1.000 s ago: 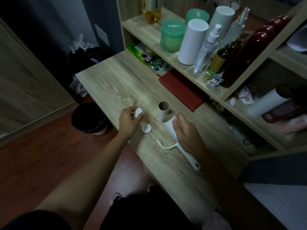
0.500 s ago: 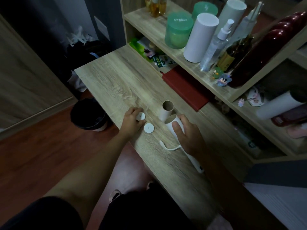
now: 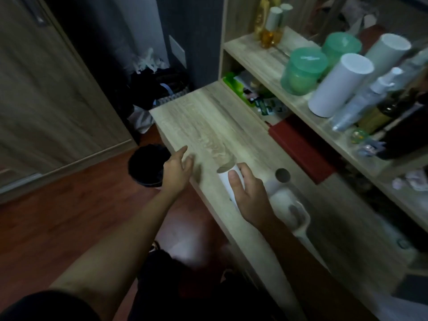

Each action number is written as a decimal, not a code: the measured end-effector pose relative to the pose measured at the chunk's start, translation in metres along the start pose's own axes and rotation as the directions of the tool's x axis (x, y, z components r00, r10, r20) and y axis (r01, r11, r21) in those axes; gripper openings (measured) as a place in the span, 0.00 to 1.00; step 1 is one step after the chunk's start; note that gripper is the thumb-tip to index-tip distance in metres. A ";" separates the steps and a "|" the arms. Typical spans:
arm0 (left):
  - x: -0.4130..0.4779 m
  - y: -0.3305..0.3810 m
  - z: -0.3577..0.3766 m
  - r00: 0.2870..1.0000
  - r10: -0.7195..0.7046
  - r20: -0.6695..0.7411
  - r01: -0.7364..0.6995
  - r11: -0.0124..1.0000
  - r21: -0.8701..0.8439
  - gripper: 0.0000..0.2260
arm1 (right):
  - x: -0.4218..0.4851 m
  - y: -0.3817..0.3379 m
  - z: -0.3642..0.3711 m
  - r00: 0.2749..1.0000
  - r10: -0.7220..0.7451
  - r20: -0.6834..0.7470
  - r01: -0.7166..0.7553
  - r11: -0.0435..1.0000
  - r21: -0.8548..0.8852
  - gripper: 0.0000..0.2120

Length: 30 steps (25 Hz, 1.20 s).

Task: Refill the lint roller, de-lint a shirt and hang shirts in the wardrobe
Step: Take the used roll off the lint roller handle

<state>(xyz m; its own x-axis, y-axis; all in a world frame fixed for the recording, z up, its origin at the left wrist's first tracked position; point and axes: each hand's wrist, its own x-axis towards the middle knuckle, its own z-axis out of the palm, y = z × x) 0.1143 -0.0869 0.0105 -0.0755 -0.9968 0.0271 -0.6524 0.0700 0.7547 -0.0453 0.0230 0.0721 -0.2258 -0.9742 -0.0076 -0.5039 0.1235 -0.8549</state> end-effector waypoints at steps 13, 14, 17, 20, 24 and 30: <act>0.142 -0.255 -0.138 0.947 -0.259 0.191 0.207 0.945 0.255 0.18 | 0.108 -0.051 0.305 0.871 0.469 0.145 -0.487 0.864 0.129 0.22; 0.155 -0.270 -0.141 0.939 -0.277 0.202 0.220 0.939 0.265 0.19 | 0.117 -0.045 0.321 0.862 0.486 0.143 -0.502 0.857 0.115 0.22; 0.191 -0.314 -0.136 0.935 -0.279 0.217 0.210 0.932 0.294 0.17 | 0.155 -0.023 0.364 0.828 0.537 0.160 -0.553 0.829 0.080 0.22; 0.229 -0.363 -0.108 0.936 -0.271 0.223 0.199 0.934 0.298 0.16 | 0.204 0.014 0.409 0.801 0.569 0.189 -0.583 0.812 0.027 0.24; 0.273 -0.440 -0.050 0.929 -0.285 0.238 0.206 0.928 0.310 0.15 | 0.260 0.088 0.473 0.784 0.582 0.217 -0.602 0.797 0.037 0.24; 0.321 -0.568 0.053 0.923 -0.321 0.213 0.236 0.908 0.345 0.22 | 0.319 0.214 0.556 0.725 0.642 0.250 -0.675 0.735 0.069 0.23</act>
<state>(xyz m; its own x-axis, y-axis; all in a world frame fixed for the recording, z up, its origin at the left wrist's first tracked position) 0.4206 -0.4446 -0.4440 -0.0211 -0.9338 -0.3572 -0.8708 -0.1584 0.4654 0.2389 -0.3663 -0.4018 -0.2789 -0.6741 -0.6840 -0.1601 0.7349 -0.6590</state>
